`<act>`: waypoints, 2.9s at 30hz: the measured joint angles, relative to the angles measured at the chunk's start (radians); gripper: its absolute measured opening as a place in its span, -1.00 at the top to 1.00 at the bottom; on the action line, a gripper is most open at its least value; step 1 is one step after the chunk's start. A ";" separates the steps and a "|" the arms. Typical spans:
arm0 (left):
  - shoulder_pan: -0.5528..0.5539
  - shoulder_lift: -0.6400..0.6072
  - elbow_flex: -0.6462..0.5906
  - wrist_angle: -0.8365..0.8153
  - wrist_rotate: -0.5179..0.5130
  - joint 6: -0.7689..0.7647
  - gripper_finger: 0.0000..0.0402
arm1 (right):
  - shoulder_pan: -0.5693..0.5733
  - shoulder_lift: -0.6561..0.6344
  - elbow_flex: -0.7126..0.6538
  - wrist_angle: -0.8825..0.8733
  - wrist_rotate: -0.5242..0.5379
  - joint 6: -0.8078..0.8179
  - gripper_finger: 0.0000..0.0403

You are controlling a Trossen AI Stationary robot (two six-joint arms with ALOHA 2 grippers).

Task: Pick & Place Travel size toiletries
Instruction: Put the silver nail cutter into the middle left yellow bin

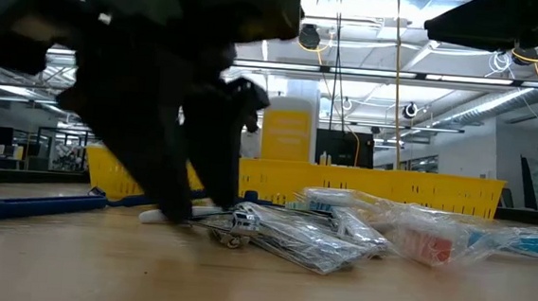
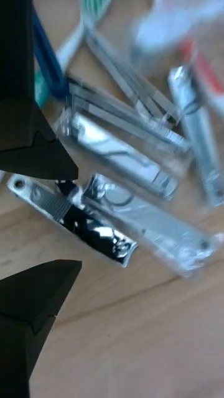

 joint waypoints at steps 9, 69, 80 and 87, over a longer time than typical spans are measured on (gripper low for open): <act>0.028 0.031 0.003 0.013 0.026 -0.005 -0.06 | 0.000 0.000 0.000 0.000 0.000 0.000 -0.10; 0.189 -0.324 -0.002 -0.093 -0.142 -0.233 0.84 | 0.000 0.000 0.000 0.000 0.000 0.000 -0.10; 0.351 -0.327 -0.002 -0.110 -0.155 -0.248 0.85 | 0.000 0.000 0.000 -0.005 0.000 0.000 -0.10; 0.424 -0.328 -0.060 -0.083 -0.155 -0.292 0.89 | 0.000 0.000 0.000 -0.008 0.000 0.000 -0.10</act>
